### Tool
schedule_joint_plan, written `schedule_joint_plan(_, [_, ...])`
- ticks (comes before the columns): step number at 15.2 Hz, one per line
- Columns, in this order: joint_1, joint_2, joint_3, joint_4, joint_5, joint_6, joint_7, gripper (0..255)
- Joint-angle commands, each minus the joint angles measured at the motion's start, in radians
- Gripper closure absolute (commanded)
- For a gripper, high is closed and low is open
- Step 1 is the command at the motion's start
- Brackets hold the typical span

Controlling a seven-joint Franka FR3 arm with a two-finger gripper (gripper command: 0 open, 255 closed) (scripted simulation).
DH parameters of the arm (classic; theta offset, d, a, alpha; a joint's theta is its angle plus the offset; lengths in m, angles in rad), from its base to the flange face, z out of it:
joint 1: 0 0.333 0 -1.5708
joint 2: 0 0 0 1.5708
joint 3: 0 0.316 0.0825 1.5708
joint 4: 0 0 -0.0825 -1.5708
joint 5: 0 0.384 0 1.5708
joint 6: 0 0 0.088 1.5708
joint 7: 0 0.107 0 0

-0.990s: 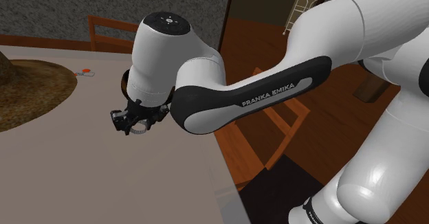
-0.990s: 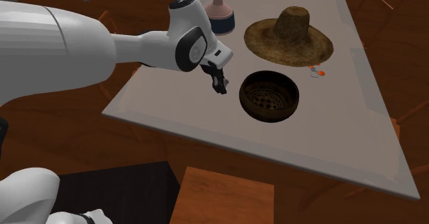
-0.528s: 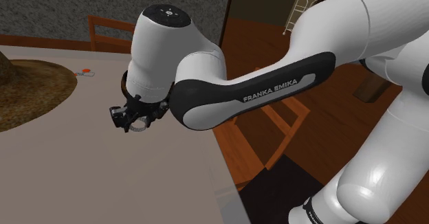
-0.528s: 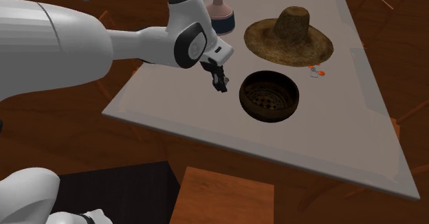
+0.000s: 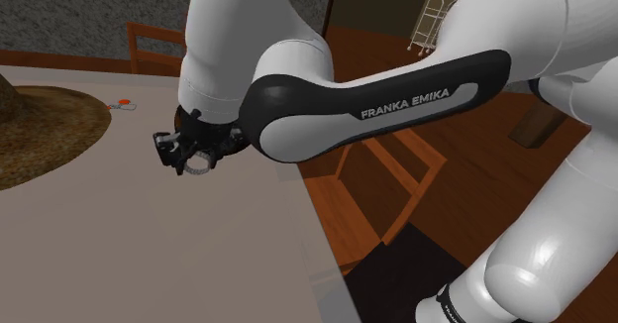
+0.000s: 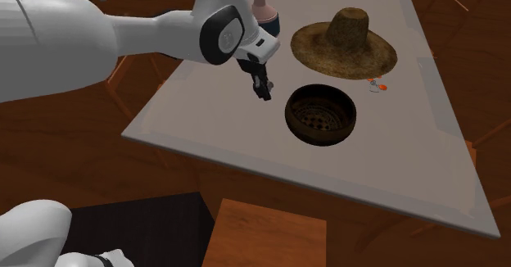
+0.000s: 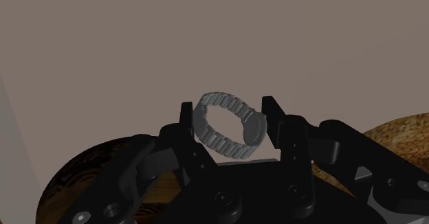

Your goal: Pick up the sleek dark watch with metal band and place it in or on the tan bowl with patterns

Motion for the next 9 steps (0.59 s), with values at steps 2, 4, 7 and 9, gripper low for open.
schedule_joint_plan(2, [-0.004,-0.016,0.003,0.025,0.023,-0.034,-0.020,255])
schedule_joint_plan(4, [-0.005,-0.023,0.005,0.046,0.034,-0.058,-0.030,255])
schedule_joint_plan(7, [-0.006,-0.031,0.007,0.078,0.048,-0.094,-0.044,255])
schedule_joint_plan(9, [-0.006,-0.035,0.008,0.101,0.056,-0.119,-0.052,255])
